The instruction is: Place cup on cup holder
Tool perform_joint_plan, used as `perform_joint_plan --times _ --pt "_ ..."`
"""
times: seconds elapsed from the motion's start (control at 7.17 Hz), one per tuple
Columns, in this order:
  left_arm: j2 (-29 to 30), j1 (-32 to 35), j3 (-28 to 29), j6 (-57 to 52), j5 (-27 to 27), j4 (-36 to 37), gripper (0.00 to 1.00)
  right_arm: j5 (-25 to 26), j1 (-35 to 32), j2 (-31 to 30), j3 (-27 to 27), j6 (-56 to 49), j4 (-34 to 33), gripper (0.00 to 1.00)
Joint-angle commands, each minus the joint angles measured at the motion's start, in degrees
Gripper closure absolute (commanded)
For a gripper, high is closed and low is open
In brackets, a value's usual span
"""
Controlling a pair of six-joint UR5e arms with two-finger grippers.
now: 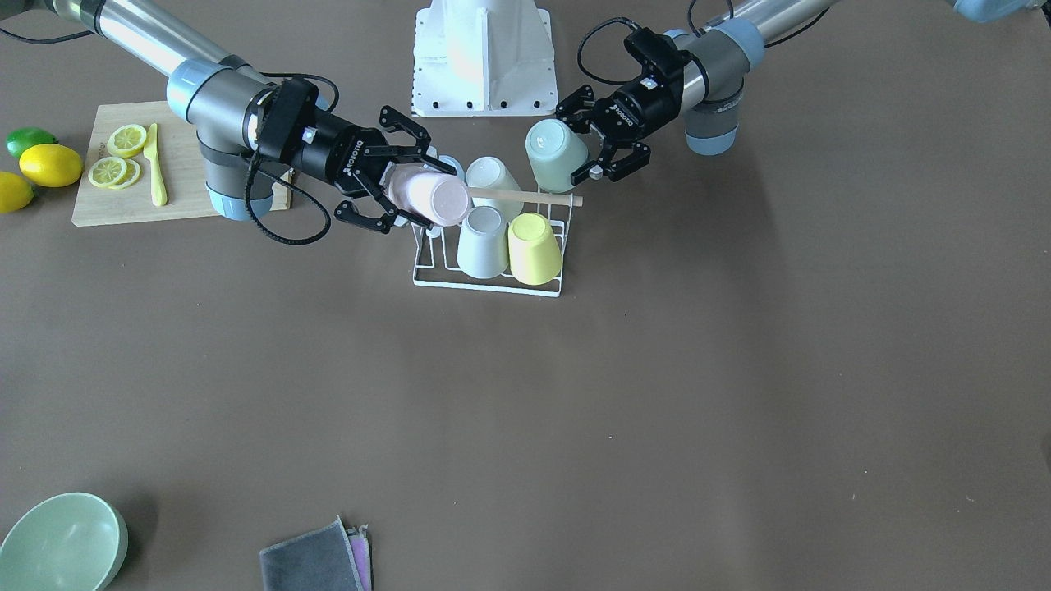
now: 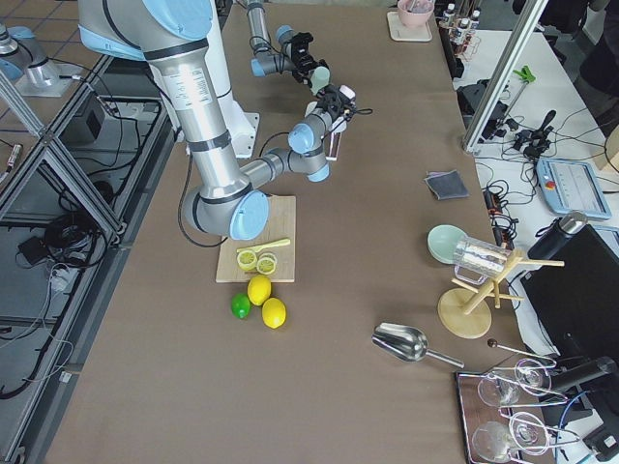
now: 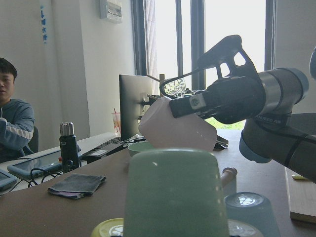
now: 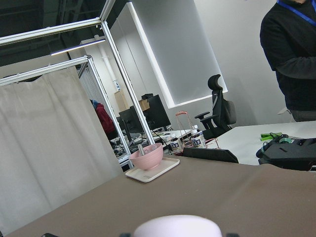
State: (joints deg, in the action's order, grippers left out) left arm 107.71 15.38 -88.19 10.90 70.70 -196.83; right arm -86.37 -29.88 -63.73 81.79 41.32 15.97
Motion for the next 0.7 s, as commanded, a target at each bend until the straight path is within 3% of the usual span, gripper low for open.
perform_joint_plan --times 0.0,0.14,0.56 --pt "0.48 0.0 0.3 0.0 -0.04 0.04 0.15 0.41 -1.23 2.02 -2.59 -0.72 0.12 1.0" --pt "0.48 -0.08 0.39 0.0 0.05 -0.05 0.03 0.33 -1.23 3.25 -5.39 -1.67 0.81 1.0" --pt "0.39 0.09 0.31 0.18 0.05 -0.22 0.03 0.15 -0.62 3.52 -7.08 -2.48 2.04 1.0"
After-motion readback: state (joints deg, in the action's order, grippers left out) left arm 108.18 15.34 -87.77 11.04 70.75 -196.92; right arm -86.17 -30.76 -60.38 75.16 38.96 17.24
